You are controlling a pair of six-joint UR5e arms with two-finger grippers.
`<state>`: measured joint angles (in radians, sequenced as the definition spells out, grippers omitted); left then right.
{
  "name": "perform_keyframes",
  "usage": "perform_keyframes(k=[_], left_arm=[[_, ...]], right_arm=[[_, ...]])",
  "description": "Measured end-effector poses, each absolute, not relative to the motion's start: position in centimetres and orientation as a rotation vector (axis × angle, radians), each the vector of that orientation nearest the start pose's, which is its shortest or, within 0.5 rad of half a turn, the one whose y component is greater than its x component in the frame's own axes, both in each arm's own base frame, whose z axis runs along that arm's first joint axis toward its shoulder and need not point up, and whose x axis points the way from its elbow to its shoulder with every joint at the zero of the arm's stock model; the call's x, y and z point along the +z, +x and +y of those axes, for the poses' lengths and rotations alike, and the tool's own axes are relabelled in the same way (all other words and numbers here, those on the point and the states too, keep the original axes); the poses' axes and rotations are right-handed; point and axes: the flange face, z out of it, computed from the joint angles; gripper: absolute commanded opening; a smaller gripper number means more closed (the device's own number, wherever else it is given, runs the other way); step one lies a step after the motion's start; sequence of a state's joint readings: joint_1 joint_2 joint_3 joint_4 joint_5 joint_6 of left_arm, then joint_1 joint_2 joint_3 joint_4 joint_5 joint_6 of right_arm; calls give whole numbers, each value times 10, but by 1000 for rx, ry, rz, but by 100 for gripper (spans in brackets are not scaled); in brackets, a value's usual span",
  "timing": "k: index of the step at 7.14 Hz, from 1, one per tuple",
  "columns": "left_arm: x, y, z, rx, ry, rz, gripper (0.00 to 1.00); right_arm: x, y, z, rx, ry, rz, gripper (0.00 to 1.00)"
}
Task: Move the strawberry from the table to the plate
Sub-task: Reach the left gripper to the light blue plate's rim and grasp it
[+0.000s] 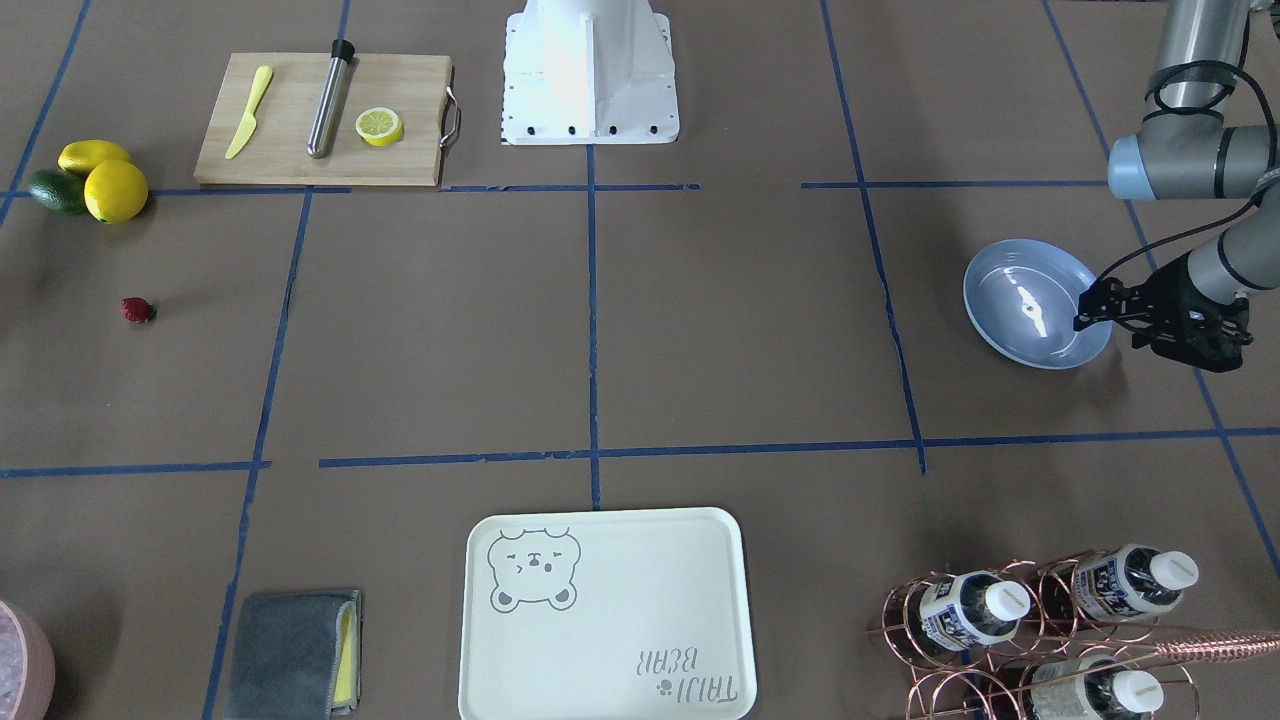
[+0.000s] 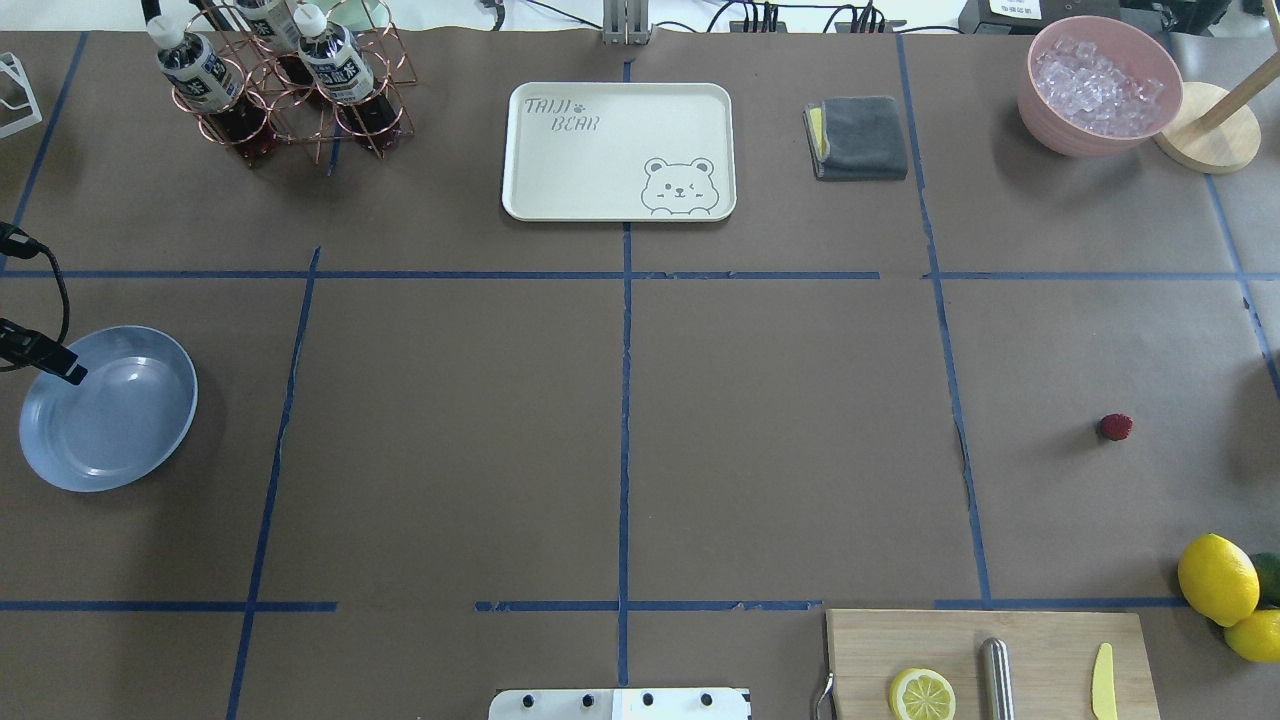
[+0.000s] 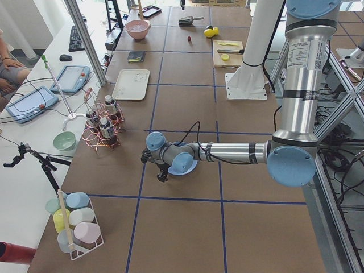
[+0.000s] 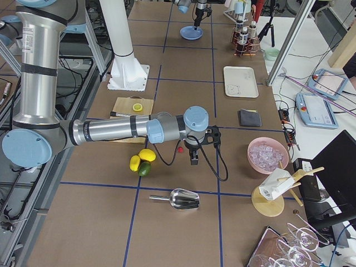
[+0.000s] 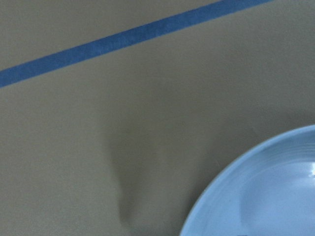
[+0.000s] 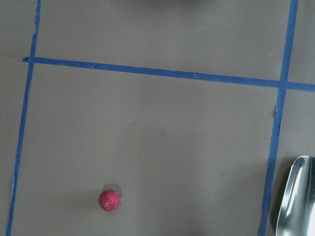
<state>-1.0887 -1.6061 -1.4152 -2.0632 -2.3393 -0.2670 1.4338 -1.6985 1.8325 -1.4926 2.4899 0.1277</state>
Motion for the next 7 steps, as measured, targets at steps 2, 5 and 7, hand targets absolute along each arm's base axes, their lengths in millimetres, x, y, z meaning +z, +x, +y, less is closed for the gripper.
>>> perform_keyframes(k=[2, 5, 7], left_arm=[[665, 192, -491, 356, 46, 839, 8], [652, 196, -492, 337, 48, 851, 0], [610, 201, -491, 322, 50, 939, 0]], right_arm=[[569, -8, -448, -108, 75, -935, 100], [568, -8, -447, -112, 77, -935, 100], [567, -10, -447, -116, 75, -951, 100]])
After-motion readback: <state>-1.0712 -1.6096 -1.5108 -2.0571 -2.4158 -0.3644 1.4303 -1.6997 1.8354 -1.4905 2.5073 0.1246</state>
